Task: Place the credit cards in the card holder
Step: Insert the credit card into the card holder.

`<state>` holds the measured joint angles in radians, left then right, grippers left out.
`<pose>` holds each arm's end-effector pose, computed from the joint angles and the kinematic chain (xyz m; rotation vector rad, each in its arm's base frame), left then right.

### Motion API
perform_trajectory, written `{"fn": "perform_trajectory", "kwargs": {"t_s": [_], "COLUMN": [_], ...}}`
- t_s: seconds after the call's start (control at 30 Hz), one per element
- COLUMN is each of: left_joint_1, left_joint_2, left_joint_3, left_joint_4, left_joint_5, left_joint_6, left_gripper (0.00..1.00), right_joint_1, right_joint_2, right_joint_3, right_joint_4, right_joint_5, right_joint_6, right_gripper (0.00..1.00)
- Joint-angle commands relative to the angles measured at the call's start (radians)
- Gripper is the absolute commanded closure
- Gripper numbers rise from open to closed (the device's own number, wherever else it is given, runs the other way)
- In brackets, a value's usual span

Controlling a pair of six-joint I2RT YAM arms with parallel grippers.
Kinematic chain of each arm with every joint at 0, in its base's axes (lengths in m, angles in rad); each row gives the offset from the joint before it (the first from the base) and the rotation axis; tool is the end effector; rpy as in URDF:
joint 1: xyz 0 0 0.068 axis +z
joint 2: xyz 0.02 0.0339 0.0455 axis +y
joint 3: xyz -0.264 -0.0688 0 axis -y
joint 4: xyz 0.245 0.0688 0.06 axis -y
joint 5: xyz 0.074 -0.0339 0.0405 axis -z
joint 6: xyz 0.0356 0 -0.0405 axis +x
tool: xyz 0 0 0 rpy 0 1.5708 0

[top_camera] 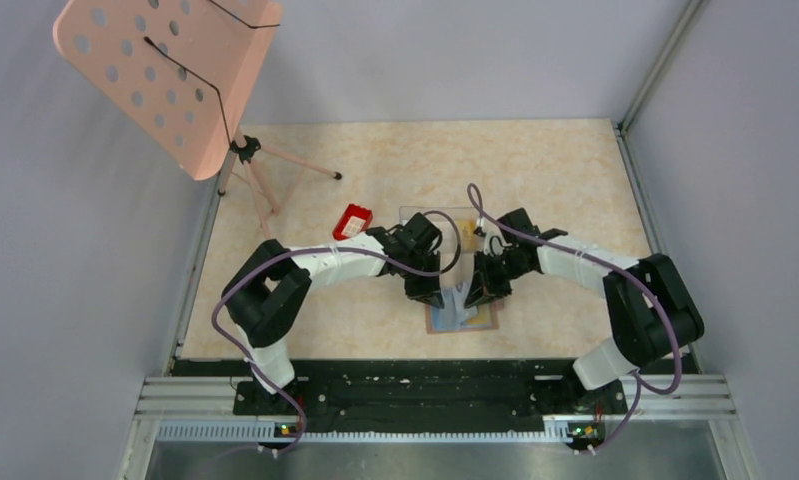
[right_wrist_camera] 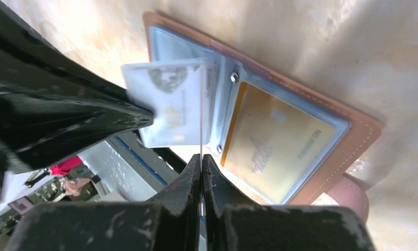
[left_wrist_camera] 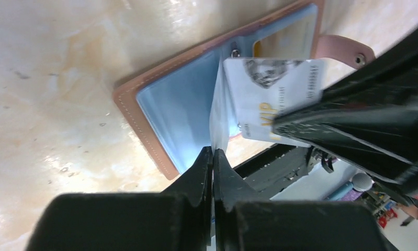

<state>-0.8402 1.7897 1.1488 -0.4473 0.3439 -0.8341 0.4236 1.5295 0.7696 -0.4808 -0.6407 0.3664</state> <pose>0.2309 -0.2757 0.1776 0.1347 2.9414 -0.8798 0.2294 0.1268 0.1550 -0.2428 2.8906 1.0726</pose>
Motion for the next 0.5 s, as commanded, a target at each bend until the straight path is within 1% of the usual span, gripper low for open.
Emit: {"fn": "perform_trajectory", "kwargs": {"t_s": [0.0,0.2,0.3,0.33,0.4,0.47], "left_joint_1": [-0.002,0.0,0.0,-0.002,-0.003,-0.003], "left_joint_2": [-0.016,-0.041,-0.027,-0.021,-0.009,0.005], "left_joint_3": [0.032,0.037,0.055,0.061,0.067,0.062], "left_joint_4": [-0.107,-0.153,-0.142,-0.12,-0.07,0.003], "left_joint_5": [-0.096,-0.115,-0.077,-0.054,-0.014,0.035], "left_joint_6": [0.047,0.06,0.056,0.049,0.023,-0.002], "left_gripper": [1.0,1.0,0.99,0.86,0.68,0.6], "right_joint_1": [0.011,0.011,0.001,-0.005,-0.021,-0.039], "right_joint_2": [-0.062,-0.085,-0.105,-0.113,-0.13,-0.149], "right_joint_3": [0.105,0.165,0.174,0.174,0.174,0.175], "right_joint_4": [-0.028,-0.081,-0.095,-0.096,-0.101,-0.116], "right_joint_5": [0.01,0.054,0.079,0.084,0.097,0.133], "right_joint_6": [-0.015,-0.026,-0.028,-0.025,-0.023,-0.022], "right_gripper": [1.0,1.0,1.0,1.0,1.0,1.0]}}
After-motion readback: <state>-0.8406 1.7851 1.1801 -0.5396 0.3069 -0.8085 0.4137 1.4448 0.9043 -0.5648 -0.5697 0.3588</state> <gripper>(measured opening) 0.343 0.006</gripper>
